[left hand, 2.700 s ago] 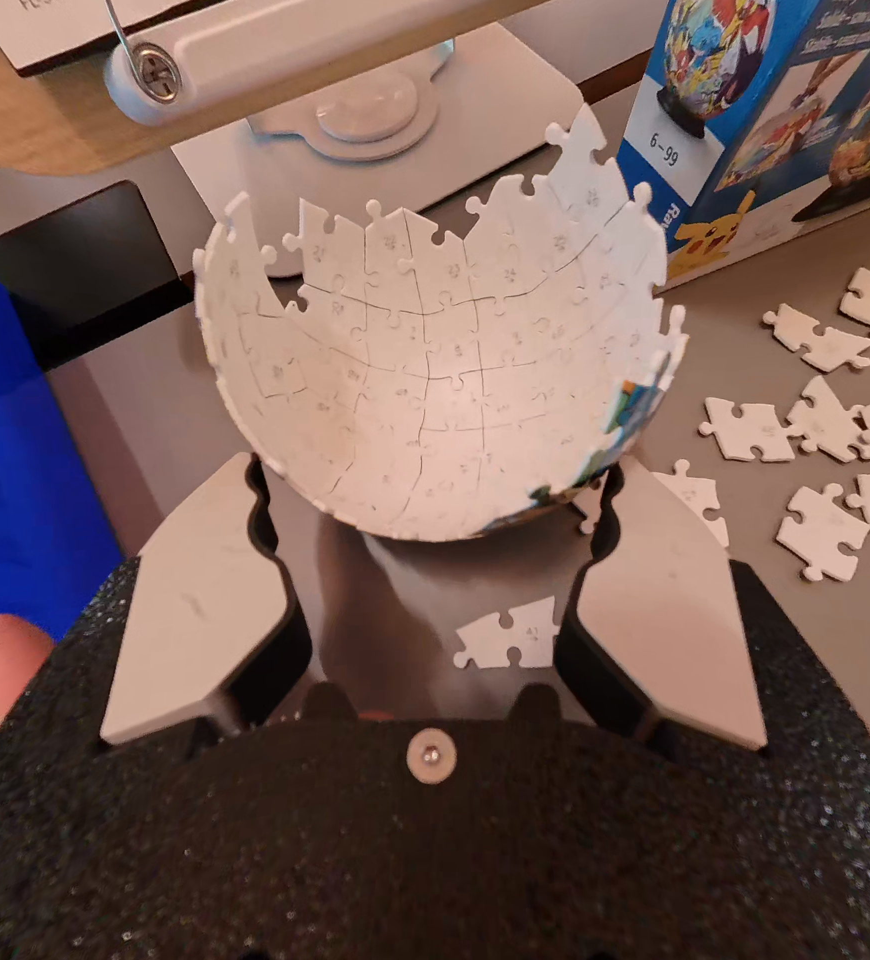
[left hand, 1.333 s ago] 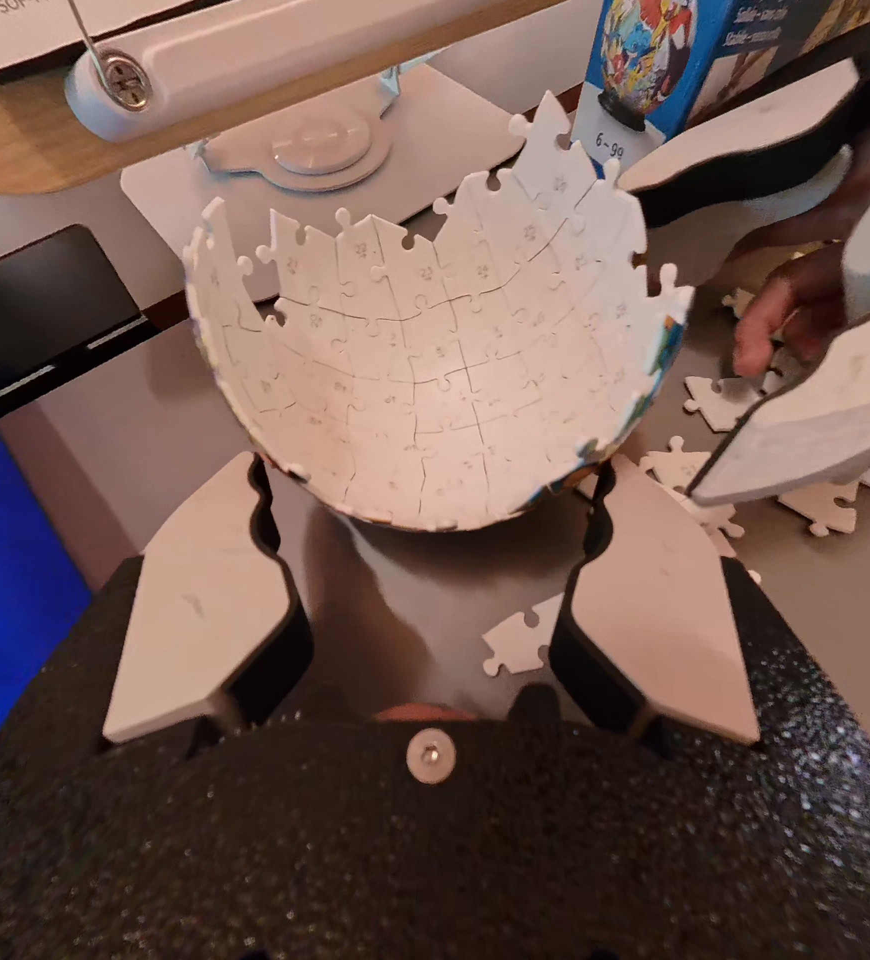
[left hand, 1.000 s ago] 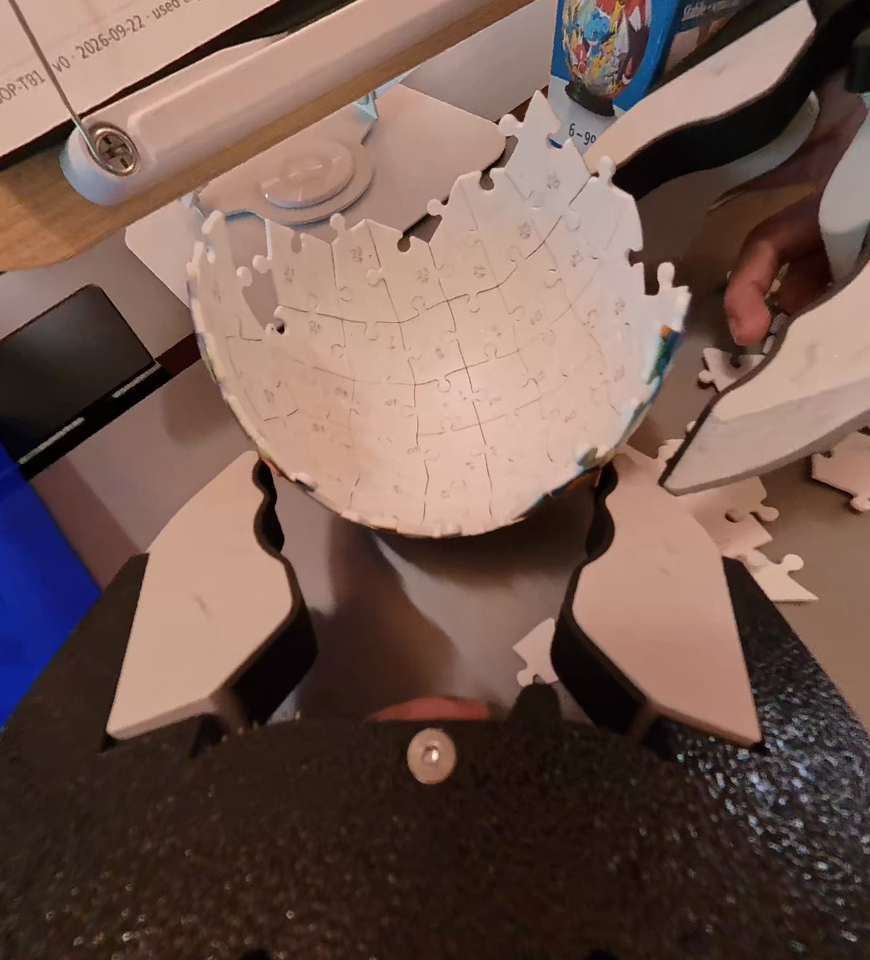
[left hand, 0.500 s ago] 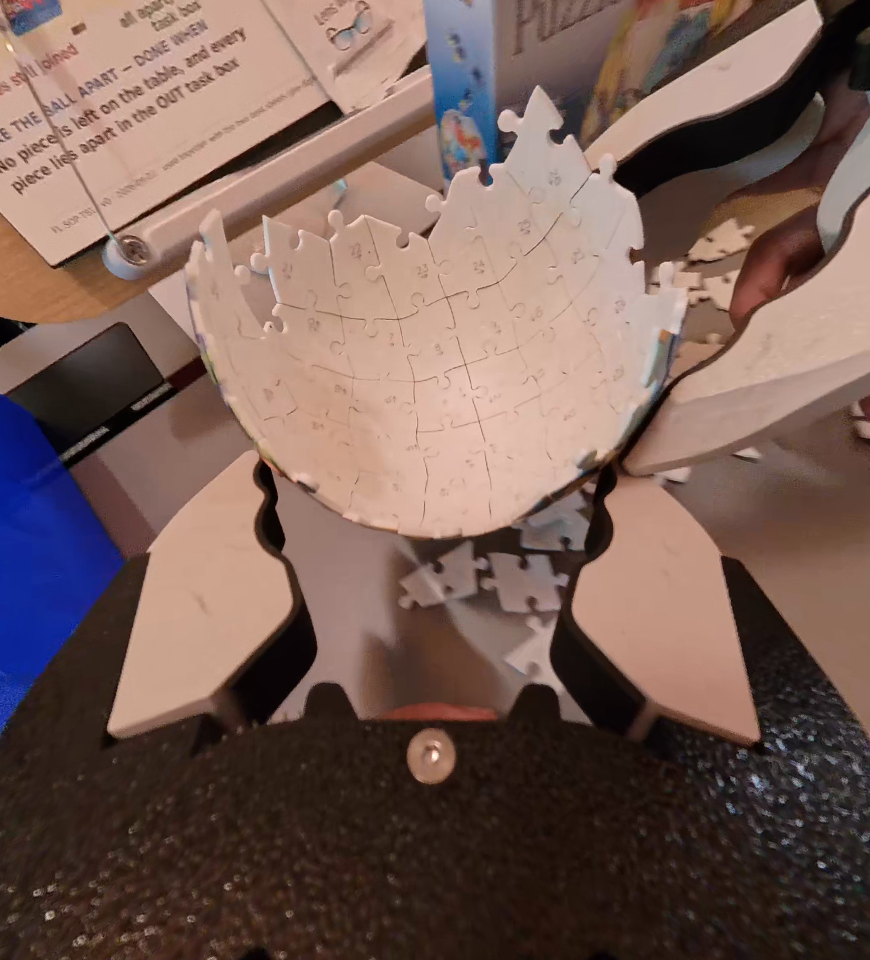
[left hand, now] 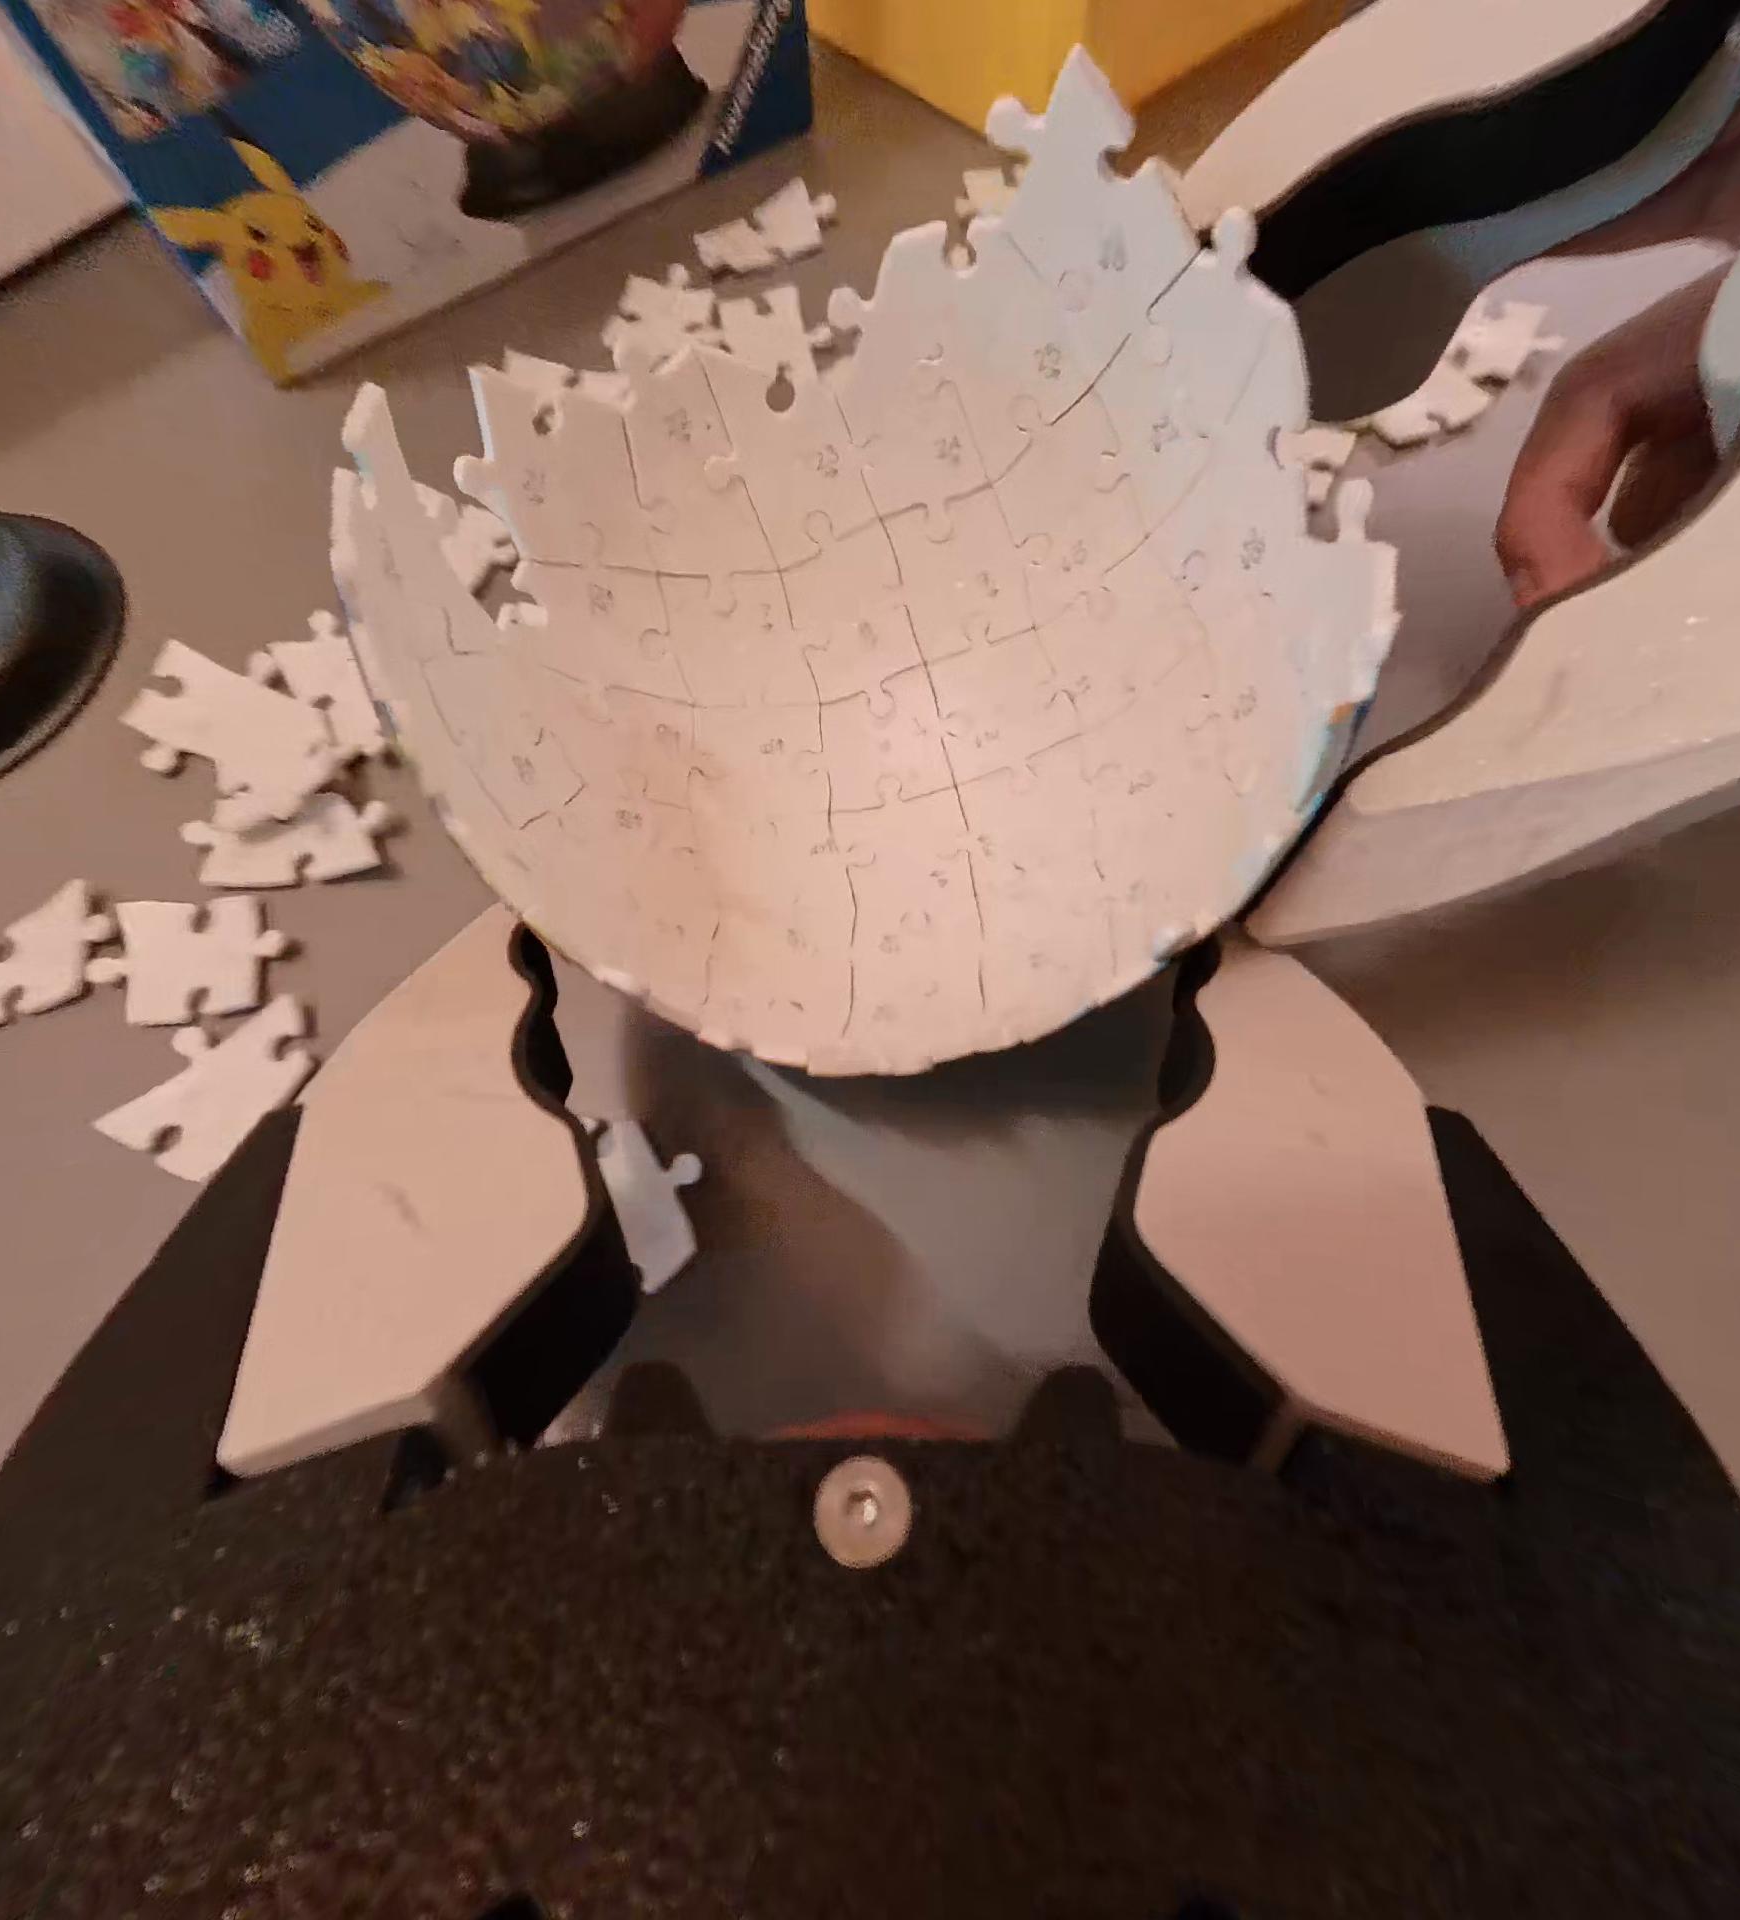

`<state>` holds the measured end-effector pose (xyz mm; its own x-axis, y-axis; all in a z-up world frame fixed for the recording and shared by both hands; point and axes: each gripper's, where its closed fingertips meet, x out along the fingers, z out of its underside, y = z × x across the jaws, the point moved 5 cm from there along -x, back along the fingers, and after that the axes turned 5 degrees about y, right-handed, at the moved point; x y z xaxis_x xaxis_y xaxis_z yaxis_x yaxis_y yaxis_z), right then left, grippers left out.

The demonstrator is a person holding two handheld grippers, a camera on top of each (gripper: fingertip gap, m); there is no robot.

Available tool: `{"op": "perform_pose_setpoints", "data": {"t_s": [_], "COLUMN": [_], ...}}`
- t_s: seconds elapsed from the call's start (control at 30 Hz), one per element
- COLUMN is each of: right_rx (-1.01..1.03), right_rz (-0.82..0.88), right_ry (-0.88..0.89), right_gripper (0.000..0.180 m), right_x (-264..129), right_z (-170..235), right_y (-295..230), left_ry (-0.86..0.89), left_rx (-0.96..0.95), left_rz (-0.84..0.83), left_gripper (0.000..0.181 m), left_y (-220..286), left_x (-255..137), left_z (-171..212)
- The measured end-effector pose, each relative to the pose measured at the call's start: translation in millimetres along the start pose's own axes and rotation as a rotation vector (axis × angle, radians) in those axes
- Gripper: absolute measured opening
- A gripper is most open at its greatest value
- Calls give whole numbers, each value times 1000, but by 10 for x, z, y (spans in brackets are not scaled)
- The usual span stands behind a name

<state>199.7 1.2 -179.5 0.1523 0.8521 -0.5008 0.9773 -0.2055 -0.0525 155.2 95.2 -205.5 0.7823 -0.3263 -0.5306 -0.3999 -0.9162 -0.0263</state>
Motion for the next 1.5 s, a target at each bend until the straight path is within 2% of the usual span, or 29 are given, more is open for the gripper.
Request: {"op": "perform_pose_setpoints", "data": {"t_s": [0.17, 0.47, 0.63, 0.73, 0.87, 0.97, 1.07, 1.23, 1.4, 1.5], "right_rx": [-23, -56, -79, -99, -122, -98, -111, -160, -28, -9], "right_rz": [18, -74, -96, -103, -107, -118, -115, -93, -108, -90], "right_ry": [1, 68, 112, 123, 168, 191, 178, 92, 59, 63], "right_gripper": [105, 106, 107, 106, 105, 104, 102, 102, 97, 100], "right_x": [-85, -96, -107, -158, -193, -189, -178, -176, -166, -136], "right_z": [56, 19, 50, 93, 130, 117, 118, 221, 303, 283], "right_y": [6, 51, 37, 43, 86, 119, 143, 191, 170, 177], "left_ry": [-23, -11, 11, -4, 9, -34, -137, -145, -89, -80], "left_rx": [-16, -174, -174, -106, 108, 248, 324, 408, 410, 401], "left_rz": [34, 165, 211, 227, 243, 324, 350, 374, 347, 341], "left_gripper": [113, 107, 105, 101, 95, 93, 83, 78, 74, 75], "left_y": [110, 53, -41, -140, -335, -432, -494, -351, -226, -158], "left_x": [21, -63, -152, -235, -349, -263, -87, 20, -2, -38], "left_z": [-5, -34, -56, -70, -154, -187, -156, -102, -92, -93]}}
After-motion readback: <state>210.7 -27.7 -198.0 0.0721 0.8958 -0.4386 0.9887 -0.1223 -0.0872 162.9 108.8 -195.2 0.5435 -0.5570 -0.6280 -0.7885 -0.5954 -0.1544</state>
